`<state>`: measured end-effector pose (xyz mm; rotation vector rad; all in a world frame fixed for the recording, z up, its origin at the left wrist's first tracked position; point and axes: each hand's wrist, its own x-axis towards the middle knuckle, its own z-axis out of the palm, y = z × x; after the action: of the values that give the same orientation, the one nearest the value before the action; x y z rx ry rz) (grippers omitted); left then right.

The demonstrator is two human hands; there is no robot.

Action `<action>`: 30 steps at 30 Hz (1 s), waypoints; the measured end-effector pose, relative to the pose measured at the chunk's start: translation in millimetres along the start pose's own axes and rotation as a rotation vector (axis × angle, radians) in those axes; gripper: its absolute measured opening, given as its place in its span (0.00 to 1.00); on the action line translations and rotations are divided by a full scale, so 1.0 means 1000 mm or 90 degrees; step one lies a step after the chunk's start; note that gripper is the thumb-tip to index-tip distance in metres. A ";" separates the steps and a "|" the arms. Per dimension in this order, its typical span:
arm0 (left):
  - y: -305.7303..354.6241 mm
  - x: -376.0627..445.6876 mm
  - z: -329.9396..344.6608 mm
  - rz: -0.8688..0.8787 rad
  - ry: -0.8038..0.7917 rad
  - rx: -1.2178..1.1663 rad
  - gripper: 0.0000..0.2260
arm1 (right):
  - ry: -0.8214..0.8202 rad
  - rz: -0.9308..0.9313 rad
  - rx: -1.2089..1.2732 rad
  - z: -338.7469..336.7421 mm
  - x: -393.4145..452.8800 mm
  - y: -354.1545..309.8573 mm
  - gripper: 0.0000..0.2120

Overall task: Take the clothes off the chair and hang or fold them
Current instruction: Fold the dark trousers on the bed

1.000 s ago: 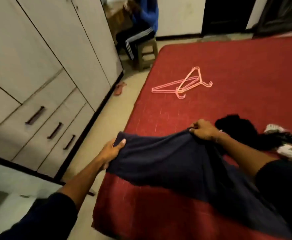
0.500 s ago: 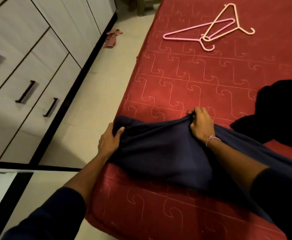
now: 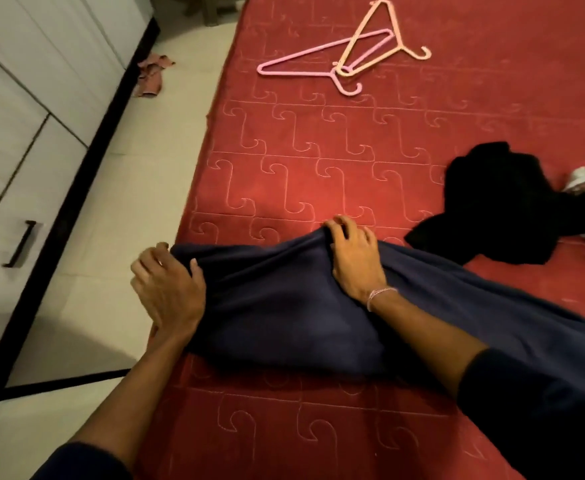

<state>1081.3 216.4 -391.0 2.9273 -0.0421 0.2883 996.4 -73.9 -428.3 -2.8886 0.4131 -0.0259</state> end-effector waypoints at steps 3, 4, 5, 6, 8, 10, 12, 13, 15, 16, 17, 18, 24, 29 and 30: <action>0.040 -0.013 0.004 0.208 0.004 -0.076 0.20 | 0.029 0.030 0.022 0.004 -0.029 -0.004 0.32; 0.058 -0.021 0.005 0.273 -0.013 -0.113 0.19 | 0.044 0.044 0.026 0.002 -0.039 0.000 0.30; 0.076 -0.029 0.007 0.330 -0.038 -0.144 0.19 | 0.058 0.055 0.026 -0.001 -0.047 0.003 0.28; 0.092 -0.038 0.009 0.379 -0.068 -0.169 0.18 | 0.069 0.062 0.021 -0.003 -0.055 0.008 0.26; 0.127 -0.053 0.012 0.467 -0.121 -0.194 0.18 | 0.082 0.078 0.007 -0.013 -0.070 0.026 0.24; 0.160 -0.065 0.016 0.536 -0.154 -0.196 0.17 | 0.092 0.109 0.003 -0.025 -0.084 0.054 0.22; 0.191 -0.075 0.022 0.581 -0.179 -0.198 0.17 | 0.102 0.148 0.014 -0.037 -0.101 0.088 0.20; 0.205 -0.079 0.025 0.599 -0.189 -0.201 0.17 | 0.103 0.169 0.015 -0.042 -0.111 0.107 0.18; 0.235 -0.086 0.032 0.637 -0.207 -0.202 0.17 | 0.096 0.218 0.007 -0.051 -0.133 0.149 0.14; 0.247 -0.088 0.035 0.650 -0.210 -0.198 0.17 | 0.085 0.242 0.006 -0.055 -0.143 0.168 0.13; 0.263 -0.091 0.039 0.662 -0.219 -0.191 0.17 | 0.072 0.269 0.013 -0.060 -0.153 0.190 0.13; 0.277 -0.093 0.042 0.661 -0.238 -0.183 0.16 | 0.059 0.292 0.028 -0.066 -0.160 0.208 0.13; 0.359 -0.105 0.060 0.514 -0.389 -0.061 0.20 | -0.004 0.314 0.269 -0.091 -0.138 0.268 0.19; 0.430 -0.101 0.075 0.463 -0.384 -0.080 0.11 | -0.008 0.329 0.460 -0.102 -0.090 0.290 0.22; 0.441 -0.098 0.078 0.454 -0.370 -0.105 0.08 | -0.013 0.326 0.482 -0.104 -0.083 0.295 0.25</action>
<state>979.5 -230.9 -399.3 2.6098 -1.1293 -0.4557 830.3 -348.8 -391.0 -1.9842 0.8982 -0.0547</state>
